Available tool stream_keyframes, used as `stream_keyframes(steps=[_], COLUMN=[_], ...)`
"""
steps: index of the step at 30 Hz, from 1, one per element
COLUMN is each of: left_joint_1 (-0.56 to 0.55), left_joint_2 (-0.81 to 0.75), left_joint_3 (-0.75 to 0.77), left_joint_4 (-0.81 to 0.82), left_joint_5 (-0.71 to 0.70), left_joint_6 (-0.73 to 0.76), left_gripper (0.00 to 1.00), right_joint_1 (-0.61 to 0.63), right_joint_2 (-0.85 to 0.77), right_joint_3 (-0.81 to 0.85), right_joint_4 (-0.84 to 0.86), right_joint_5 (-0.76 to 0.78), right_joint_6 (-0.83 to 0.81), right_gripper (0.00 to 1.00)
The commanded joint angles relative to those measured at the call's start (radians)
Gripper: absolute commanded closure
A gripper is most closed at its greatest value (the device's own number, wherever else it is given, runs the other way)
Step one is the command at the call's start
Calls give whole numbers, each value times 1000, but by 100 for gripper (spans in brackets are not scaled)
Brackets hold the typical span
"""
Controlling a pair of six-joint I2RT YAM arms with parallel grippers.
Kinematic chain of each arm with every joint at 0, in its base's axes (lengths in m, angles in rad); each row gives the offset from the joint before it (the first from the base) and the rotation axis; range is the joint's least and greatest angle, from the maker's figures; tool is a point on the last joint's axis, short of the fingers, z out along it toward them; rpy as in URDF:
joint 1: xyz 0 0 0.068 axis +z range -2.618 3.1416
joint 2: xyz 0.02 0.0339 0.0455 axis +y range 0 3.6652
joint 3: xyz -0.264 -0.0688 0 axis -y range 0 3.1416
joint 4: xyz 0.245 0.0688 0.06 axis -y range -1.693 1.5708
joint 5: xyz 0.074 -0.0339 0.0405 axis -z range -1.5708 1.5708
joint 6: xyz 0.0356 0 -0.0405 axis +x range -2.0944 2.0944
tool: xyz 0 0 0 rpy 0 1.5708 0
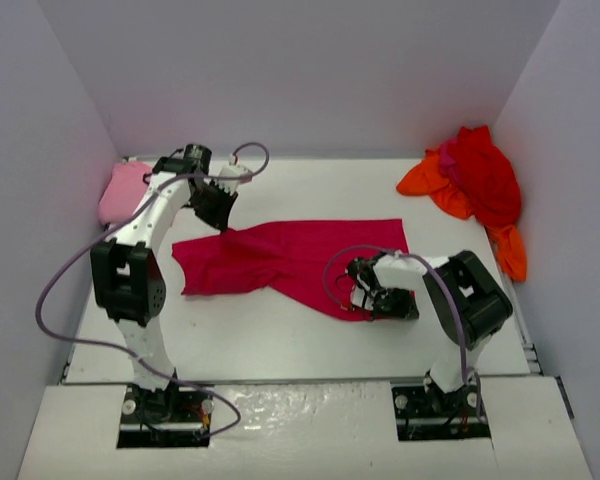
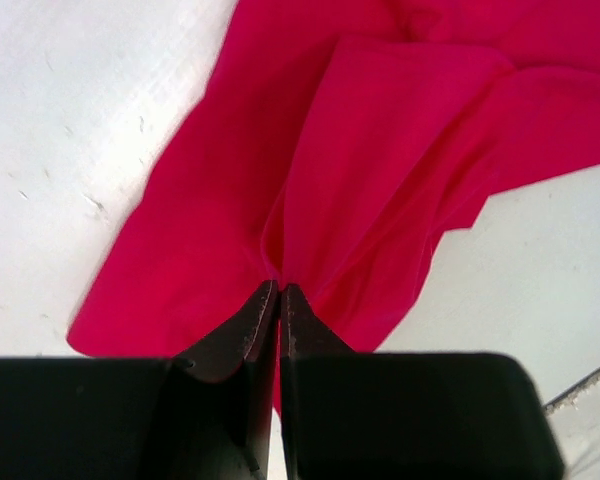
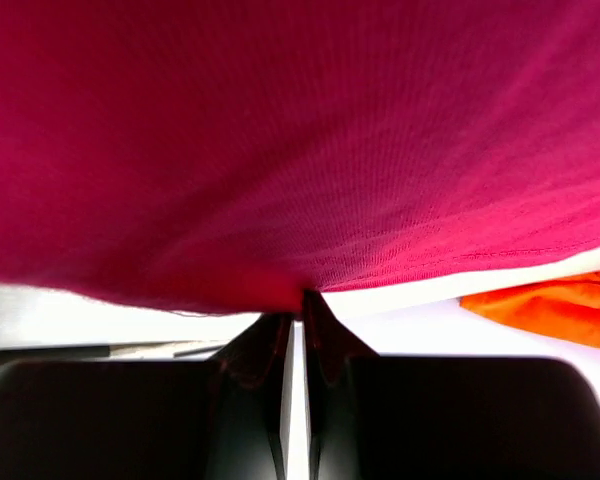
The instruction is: Fold and stack the t-shirts
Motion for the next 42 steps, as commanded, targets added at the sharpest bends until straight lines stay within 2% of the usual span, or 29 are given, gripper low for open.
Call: stream_keyframes(steps=[1,5,10,17,24,30,35,42], left_joint_1=[30,43,46,46,45,46,50,67], left_joint_2=[-199,-347,-507,-609,-742,-732,-612,-433], left_joint_3=[-75,-179,-211,-208,-292,-301,-238,-106], left_joint_4=[15,15,-35,-120,-176,-187,-148,-61], left_joint_5=[23,12,5,5,-13,-68,-94,-93], left_joint_6=[32,53,46,30,20,48,63,82], left_gripper=[100,100,100,100,100,100,100,100], right_joint_1=[-6,-11,-19,-20,-21,-70,-155,-188], right_joint_2=[-72,-185,-290,-328,-351,-275,-145,38], right_joint_3=[-32,-8,77,142,140,203,322,509], right_joint_4=[84,28,0,-20,-13,28,48,55], right_joint_5=[8,41,87,139,172,199,190,179], right_joint_6=[5,-9,-37,-53,-97,-158,-177,-155], right_gripper=[100,100,100,100,100,100,100,100])
